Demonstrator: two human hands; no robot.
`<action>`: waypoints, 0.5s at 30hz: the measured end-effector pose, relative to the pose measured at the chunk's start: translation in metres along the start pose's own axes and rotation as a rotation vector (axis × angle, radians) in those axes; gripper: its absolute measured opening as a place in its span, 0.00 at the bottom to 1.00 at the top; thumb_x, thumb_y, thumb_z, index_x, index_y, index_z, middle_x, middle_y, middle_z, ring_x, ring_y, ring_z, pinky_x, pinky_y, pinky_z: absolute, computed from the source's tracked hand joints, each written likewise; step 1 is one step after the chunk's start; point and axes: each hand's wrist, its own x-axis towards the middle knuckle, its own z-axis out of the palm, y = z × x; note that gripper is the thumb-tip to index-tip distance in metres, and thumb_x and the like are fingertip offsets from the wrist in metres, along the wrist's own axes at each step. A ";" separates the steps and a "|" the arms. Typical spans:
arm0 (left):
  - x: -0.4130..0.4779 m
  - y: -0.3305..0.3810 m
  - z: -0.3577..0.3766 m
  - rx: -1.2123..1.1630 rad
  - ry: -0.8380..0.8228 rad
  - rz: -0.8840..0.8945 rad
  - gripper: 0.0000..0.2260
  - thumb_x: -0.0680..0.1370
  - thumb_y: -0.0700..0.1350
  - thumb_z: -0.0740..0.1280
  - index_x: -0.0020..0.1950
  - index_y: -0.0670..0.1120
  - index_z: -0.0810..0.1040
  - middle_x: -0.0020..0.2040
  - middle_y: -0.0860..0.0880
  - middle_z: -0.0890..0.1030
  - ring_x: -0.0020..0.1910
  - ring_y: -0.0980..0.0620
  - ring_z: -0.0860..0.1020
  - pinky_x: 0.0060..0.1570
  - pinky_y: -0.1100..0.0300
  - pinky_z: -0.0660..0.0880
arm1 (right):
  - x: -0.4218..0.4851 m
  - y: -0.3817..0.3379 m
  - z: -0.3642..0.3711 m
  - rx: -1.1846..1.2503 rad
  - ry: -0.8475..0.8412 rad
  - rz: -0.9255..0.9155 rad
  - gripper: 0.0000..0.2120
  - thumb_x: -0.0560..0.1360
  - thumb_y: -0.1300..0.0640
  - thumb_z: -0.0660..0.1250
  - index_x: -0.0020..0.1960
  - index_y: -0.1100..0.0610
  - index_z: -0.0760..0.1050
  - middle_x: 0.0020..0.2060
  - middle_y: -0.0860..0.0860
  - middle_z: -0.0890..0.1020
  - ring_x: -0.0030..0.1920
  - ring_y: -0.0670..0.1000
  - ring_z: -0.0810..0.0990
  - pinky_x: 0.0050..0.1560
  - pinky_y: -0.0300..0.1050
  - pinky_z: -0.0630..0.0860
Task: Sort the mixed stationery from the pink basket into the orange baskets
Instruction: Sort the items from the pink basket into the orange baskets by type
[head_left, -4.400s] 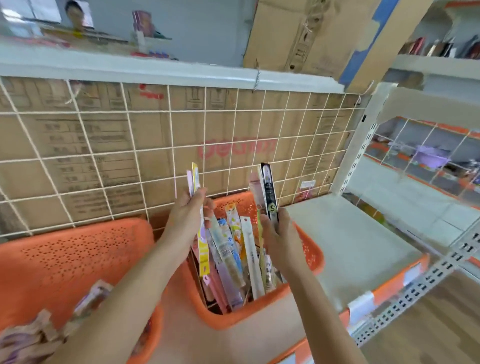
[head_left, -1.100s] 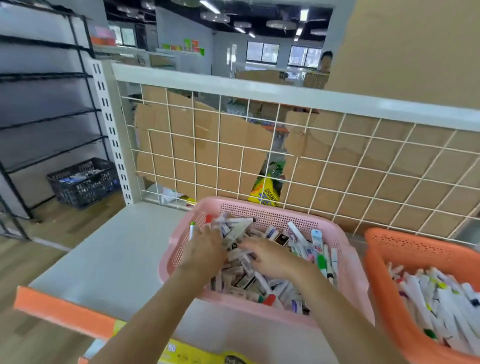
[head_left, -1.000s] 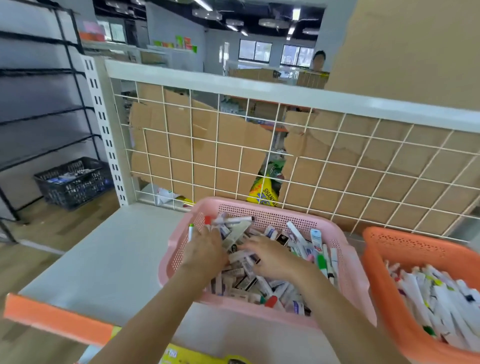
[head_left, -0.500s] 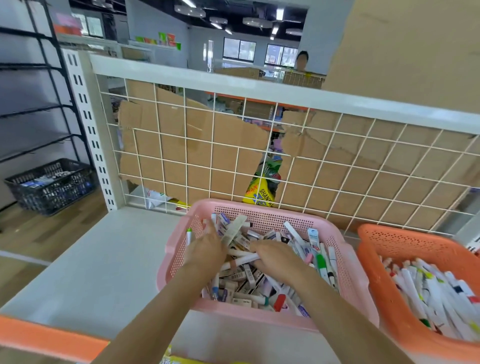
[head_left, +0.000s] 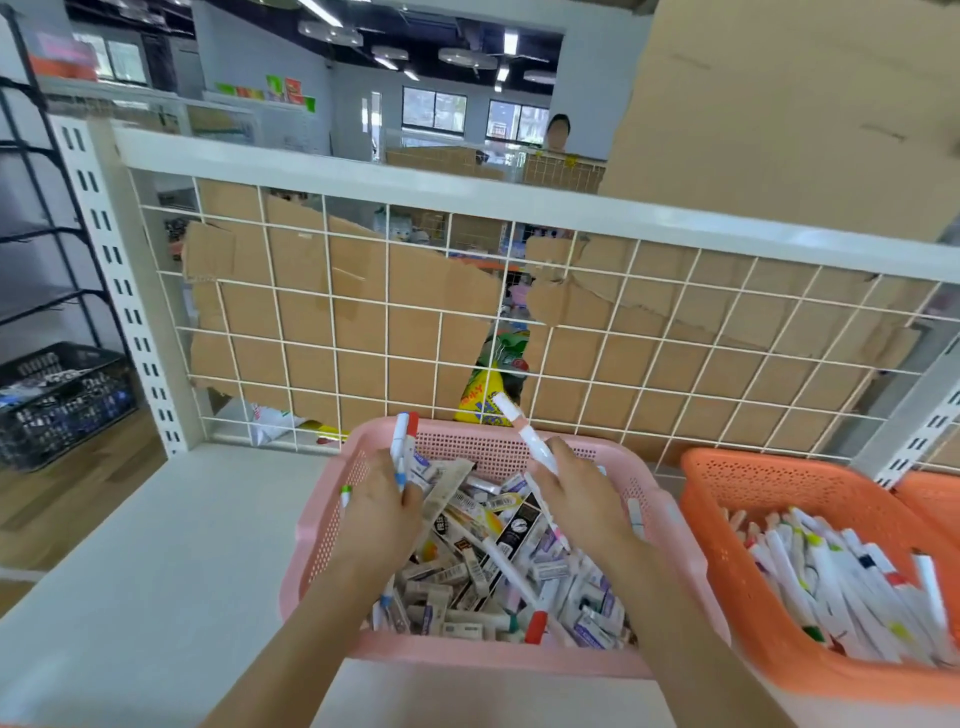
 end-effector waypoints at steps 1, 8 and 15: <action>-0.001 0.002 -0.001 -0.013 0.001 0.021 0.13 0.81 0.41 0.57 0.64 0.43 0.62 0.31 0.49 0.71 0.25 0.54 0.70 0.21 0.62 0.62 | -0.003 0.000 -0.006 0.065 0.028 0.043 0.10 0.81 0.53 0.56 0.56 0.59 0.67 0.34 0.53 0.75 0.32 0.53 0.72 0.29 0.47 0.68; -0.008 0.008 -0.006 -0.057 0.028 0.125 0.10 0.80 0.39 0.58 0.61 0.42 0.67 0.32 0.47 0.72 0.26 0.54 0.68 0.24 0.63 0.62 | -0.034 0.034 -0.035 0.286 0.228 0.216 0.08 0.80 0.54 0.56 0.43 0.54 0.65 0.30 0.52 0.74 0.28 0.49 0.76 0.33 0.50 0.72; -0.019 0.028 -0.005 -0.030 0.047 0.205 0.06 0.80 0.39 0.59 0.56 0.46 0.68 0.33 0.41 0.73 0.25 0.49 0.68 0.23 0.60 0.64 | -0.073 0.100 -0.074 0.360 0.415 0.376 0.08 0.80 0.54 0.57 0.49 0.59 0.69 0.30 0.57 0.75 0.31 0.58 0.76 0.34 0.53 0.75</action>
